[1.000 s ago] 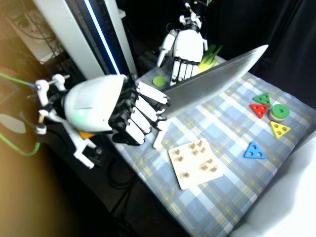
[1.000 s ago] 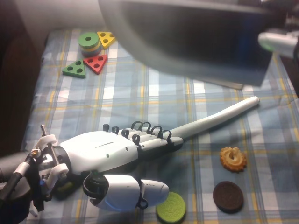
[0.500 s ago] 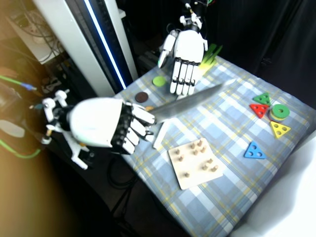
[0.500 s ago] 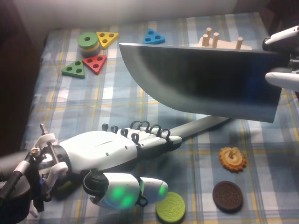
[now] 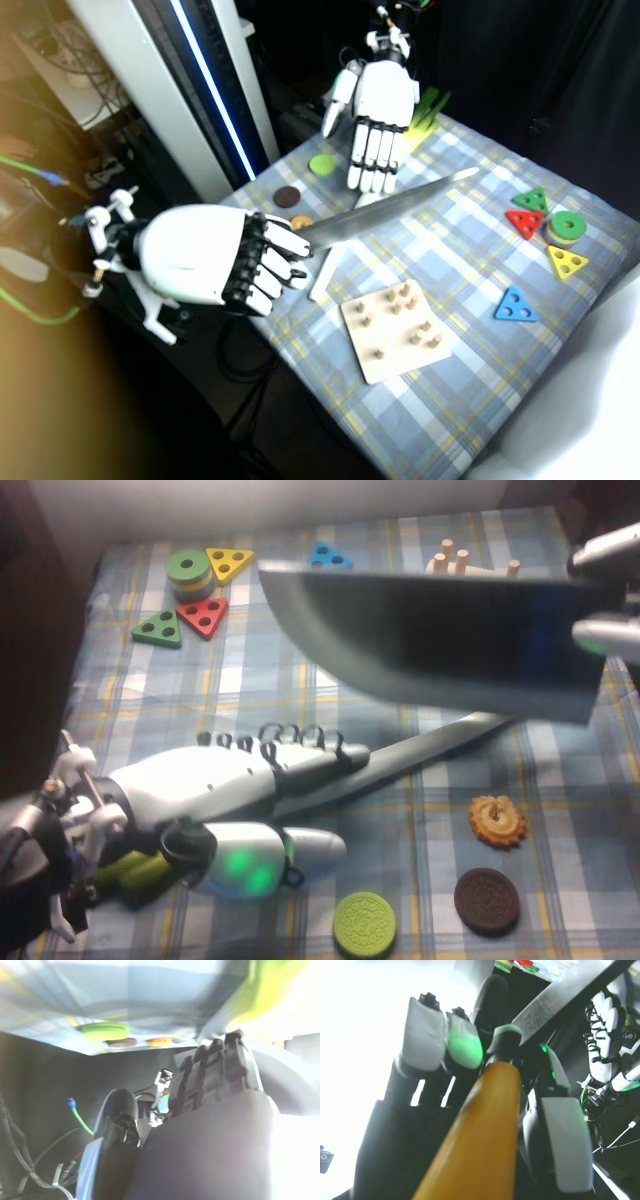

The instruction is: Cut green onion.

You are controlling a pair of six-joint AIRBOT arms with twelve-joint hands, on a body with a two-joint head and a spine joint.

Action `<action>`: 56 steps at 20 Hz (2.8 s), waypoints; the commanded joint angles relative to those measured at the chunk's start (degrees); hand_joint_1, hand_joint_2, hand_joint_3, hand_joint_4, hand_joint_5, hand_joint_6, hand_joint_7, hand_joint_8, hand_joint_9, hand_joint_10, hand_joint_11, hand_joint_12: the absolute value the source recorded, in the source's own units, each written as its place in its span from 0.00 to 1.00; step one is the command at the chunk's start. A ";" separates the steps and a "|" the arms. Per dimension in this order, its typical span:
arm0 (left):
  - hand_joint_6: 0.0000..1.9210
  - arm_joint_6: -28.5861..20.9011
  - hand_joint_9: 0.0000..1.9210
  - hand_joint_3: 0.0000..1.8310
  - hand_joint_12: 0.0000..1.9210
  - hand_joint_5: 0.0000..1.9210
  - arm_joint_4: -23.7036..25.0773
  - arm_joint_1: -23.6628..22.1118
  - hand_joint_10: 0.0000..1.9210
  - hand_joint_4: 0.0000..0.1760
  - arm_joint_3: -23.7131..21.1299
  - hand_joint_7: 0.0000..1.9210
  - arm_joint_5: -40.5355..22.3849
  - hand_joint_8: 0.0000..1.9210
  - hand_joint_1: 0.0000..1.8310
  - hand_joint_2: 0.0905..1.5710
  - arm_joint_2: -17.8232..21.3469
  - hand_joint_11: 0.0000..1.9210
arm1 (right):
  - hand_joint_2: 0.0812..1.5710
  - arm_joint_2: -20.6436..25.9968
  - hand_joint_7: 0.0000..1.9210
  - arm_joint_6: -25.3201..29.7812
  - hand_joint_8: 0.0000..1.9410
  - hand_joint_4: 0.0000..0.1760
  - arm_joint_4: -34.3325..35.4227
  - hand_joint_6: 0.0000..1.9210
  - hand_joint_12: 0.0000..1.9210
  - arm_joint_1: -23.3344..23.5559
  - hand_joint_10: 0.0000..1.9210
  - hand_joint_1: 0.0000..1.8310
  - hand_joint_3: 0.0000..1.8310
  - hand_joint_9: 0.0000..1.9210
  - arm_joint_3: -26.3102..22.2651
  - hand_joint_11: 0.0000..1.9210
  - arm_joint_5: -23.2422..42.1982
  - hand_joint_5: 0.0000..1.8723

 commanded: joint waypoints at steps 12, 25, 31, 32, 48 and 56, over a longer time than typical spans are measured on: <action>0.01 -0.09 0.01 0.00 0.00 0.02 -9.62 3.04 0.00 0.00 -3.23 0.01 -26.92 0.00 0.00 0.89 6.56 0.00 | 0.90 -0.67 0.64 -3.86 1.00 0.00 3.35 1.00 1.00 10.16 1.00 0.39 0.00 0.72 5.67 0.75 -0.18 0.50; 0.01 -11.56 0.00 0.00 0.00 0.01 -14.63 9.05 0.00 0.00 -3.31 0.00 -45.57 0.00 0.00 0.86 11.35 0.00 | 0.91 -1.05 0.70 -5.57 1.00 0.16 -0.23 1.00 1.00 14.76 1.00 0.34 0.00 0.78 8.06 0.80 -8.83 0.52; 0.01 -11.96 0.01 0.00 0.00 0.04 -15.13 9.76 0.00 0.00 -3.25 0.01 -45.91 0.00 0.00 0.85 11.30 0.00 | 0.90 -1.59 0.68 -5.56 1.00 0.23 -2.43 1.00 1.00 17.11 1.00 0.36 0.00 0.77 8.26 0.80 -10.69 0.50; 0.01 -11.96 0.00 0.00 0.00 0.04 -15.22 9.81 0.00 0.00 -3.24 0.01 -45.88 0.00 0.00 0.85 11.29 0.00 | 0.90 -1.53 0.68 -5.56 1.00 0.30 -2.43 1.00 1.00 17.75 1.00 0.35 0.00 0.77 8.21 0.80 -10.48 0.50; 0.00 -12.31 0.02 0.00 0.00 0.02 -15.61 10.13 0.01 0.00 -3.24 0.01 -45.56 0.00 0.00 0.85 11.00 0.00 | 0.90 -1.21 0.69 -5.56 1.00 0.37 -5.13 1.00 1.00 18.89 1.00 0.33 0.00 0.78 5.95 0.81 -8.81 0.51; 0.00 -12.35 0.01 0.00 0.00 0.01 -15.59 10.15 0.00 0.00 -3.19 0.00 -45.53 0.00 0.00 0.85 10.88 0.00 | 0.89 -2.32 0.66 -5.56 1.00 0.32 -7.28 1.00 1.00 18.88 1.00 0.43 0.00 0.77 7.28 0.79 -13.99 0.50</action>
